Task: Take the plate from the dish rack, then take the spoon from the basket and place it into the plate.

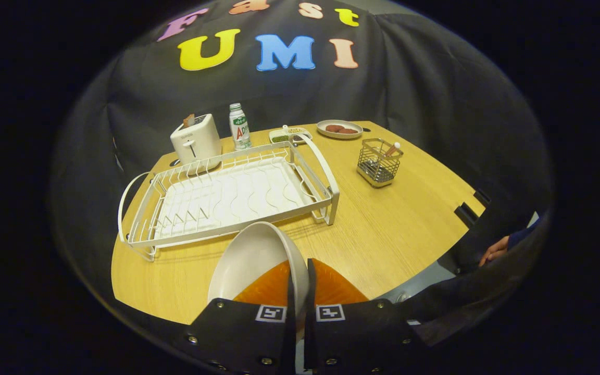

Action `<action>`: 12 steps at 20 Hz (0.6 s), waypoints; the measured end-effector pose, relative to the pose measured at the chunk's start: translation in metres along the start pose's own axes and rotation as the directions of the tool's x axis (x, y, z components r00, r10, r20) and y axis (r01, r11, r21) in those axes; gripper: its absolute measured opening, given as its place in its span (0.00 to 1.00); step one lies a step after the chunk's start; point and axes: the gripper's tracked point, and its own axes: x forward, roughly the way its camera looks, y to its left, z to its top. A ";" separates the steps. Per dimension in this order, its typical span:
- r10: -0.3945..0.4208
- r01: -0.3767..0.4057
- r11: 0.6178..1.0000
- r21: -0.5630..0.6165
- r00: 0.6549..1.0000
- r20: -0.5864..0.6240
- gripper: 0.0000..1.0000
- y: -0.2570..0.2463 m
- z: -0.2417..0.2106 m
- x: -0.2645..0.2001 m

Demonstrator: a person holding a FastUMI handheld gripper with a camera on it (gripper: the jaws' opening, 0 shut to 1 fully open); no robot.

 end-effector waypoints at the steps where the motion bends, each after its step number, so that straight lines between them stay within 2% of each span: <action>1: 0.004 -0.004 1.000 0.018 1.000 -0.011 0.06 0.001 -0.003 0.004; 10: 0.077 -0.064 0.984 0.168 0.995 -0.071 0.06 0.005 -0.020 0.033; 12: 0.045 -0.031 0.990 0.139 0.994 -0.095 0.10 -0.003 -0.027 0.039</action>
